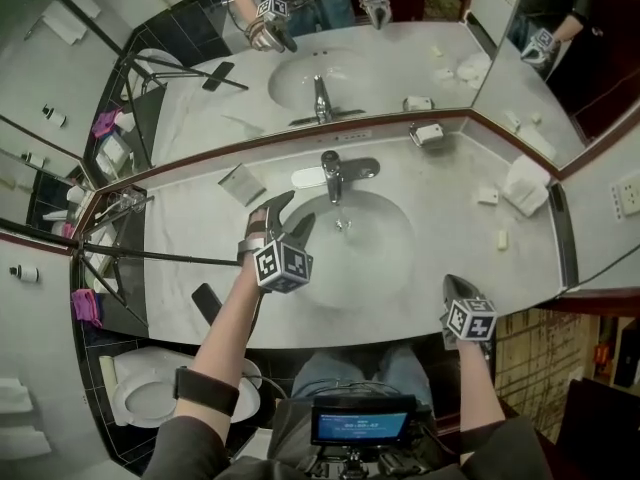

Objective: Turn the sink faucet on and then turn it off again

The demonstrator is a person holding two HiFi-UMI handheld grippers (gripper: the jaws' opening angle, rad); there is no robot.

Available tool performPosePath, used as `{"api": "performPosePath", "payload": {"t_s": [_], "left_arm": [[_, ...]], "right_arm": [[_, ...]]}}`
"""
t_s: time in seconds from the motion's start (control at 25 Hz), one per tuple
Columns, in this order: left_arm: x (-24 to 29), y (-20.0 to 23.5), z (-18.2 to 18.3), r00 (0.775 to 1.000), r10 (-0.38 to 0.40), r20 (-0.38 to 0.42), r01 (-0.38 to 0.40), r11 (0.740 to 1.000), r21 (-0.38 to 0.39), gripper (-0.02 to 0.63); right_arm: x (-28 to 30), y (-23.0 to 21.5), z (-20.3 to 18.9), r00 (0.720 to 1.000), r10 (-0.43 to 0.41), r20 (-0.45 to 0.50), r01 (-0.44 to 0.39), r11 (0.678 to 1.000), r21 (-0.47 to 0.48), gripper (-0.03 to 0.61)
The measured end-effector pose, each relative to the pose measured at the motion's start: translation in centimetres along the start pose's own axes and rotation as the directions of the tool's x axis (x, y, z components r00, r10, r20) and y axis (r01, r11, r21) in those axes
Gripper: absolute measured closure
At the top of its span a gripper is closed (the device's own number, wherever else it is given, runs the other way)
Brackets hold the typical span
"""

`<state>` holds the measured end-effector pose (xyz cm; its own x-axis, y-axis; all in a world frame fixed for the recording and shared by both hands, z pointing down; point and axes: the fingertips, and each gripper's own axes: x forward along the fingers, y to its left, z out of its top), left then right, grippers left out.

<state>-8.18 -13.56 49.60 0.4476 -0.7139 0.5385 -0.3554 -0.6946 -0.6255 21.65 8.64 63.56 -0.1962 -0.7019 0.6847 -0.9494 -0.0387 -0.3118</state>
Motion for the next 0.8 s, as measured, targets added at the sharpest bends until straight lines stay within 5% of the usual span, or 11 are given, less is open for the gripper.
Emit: {"api": "performPosePath", "payload": {"t_s": [0.8], "left_arm": [[12.1, -0.5, -0.9, 0.995, -0.096, 0.034, 0.088, 0.978, 0.187, 0.305]], "right_arm": [[0.0, 1.2, -3.1, 0.998, -0.035, 0.051, 0.031, 0.996, 0.085, 0.561]]}}
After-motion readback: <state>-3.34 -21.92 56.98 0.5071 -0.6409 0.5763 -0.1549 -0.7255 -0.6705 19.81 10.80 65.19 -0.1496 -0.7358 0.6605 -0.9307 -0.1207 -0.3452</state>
